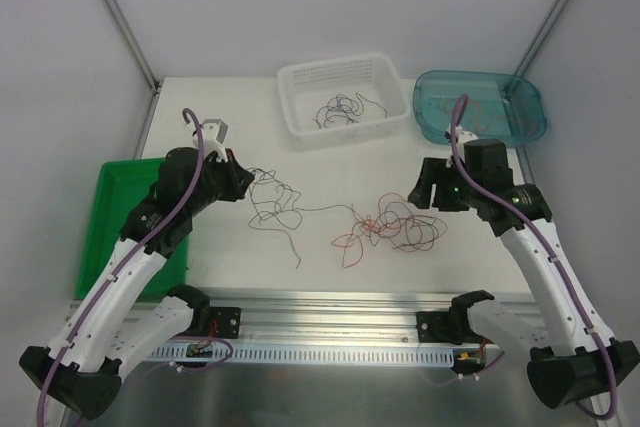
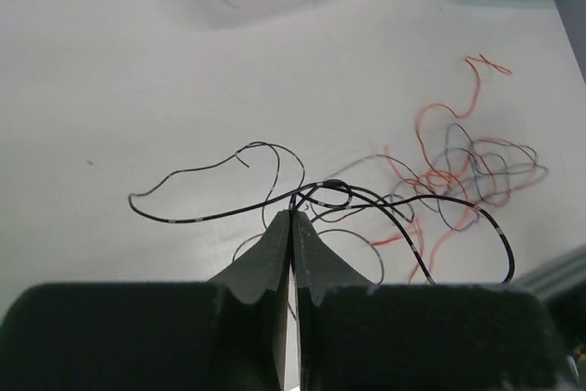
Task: Untangle the cables
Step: Untie the cable.
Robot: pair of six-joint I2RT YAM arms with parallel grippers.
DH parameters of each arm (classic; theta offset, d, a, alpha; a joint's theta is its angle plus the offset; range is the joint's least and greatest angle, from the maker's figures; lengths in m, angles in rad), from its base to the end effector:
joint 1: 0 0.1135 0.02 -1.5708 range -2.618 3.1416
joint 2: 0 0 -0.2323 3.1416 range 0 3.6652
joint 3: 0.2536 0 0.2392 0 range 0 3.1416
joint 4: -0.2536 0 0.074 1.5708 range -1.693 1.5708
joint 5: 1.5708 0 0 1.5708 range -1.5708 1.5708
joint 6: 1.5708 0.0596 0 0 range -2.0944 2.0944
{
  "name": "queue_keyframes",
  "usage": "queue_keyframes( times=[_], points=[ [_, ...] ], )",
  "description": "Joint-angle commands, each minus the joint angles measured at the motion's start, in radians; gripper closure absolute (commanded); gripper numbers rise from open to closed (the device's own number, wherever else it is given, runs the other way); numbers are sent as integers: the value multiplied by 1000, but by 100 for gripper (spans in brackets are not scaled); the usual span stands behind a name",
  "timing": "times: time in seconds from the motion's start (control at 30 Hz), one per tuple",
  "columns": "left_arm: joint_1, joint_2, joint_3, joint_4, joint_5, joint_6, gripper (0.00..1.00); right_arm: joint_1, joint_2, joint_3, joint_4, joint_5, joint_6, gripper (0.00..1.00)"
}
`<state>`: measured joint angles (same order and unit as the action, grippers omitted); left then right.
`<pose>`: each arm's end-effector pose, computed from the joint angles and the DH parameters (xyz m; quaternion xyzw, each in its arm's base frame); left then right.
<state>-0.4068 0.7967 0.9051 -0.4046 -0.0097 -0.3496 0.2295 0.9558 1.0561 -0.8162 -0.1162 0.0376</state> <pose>0.1922 -0.0822 0.3253 0.0201 0.8034 -0.2161 0.5544 0.2037 0.0547 0.2987 -0.1110 0.9020 0.1075 0.4031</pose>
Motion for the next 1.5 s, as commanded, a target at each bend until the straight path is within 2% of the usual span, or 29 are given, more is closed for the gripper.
queue_keyframes(
  times=[0.0,0.1,0.13,0.3,0.47,0.6,0.67,0.73,0.83,0.87,0.93,1.07,1.2,1.33,1.47],
  points=[
    [-33,27,34,-8,237,37,100,125,12,73,112,-170,-103,30],
    [-111,32,35,-8,212,49,100,260,47,64,263,-284,-140,23],
    [-145,38,40,-8,208,50,100,322,87,61,306,-299,-146,23],
    [-190,67,60,-7,205,26,100,485,220,70,544,-371,-189,21],
    [-199,76,77,-5,205,17,100,565,372,116,627,-450,-222,21],
    [-201,72,80,-7,203,12,100,599,399,79,696,-477,-208,21],
    [-199,70,81,-7,209,9,100,605,409,70,715,-468,-208,24],
    [-199,70,83,-7,209,11,100,605,429,68,718,-450,-209,30],
    [-201,59,81,-10,167,8,100,603,429,59,706,-435,-225,60],
    [-199,44,78,-10,148,3,100,602,423,56,700,-428,-232,81],
    [-199,27,71,-14,81,-3,100,584,379,35,663,-377,-239,99],
    [-196,-1,61,-57,-64,-9,100,469,220,-27,579,-292,-228,99],
    [-161,-1,49,-106,-148,-22,100,267,69,-5,396,-162,-209,99],
    [-84,-5,40,-138,-187,-43,100,110,-5,109,235,-16,-164,99],
    [-30,7,44,-189,-268,-38,100,-70,-54,192,155,16,-93,99]
  ],
)
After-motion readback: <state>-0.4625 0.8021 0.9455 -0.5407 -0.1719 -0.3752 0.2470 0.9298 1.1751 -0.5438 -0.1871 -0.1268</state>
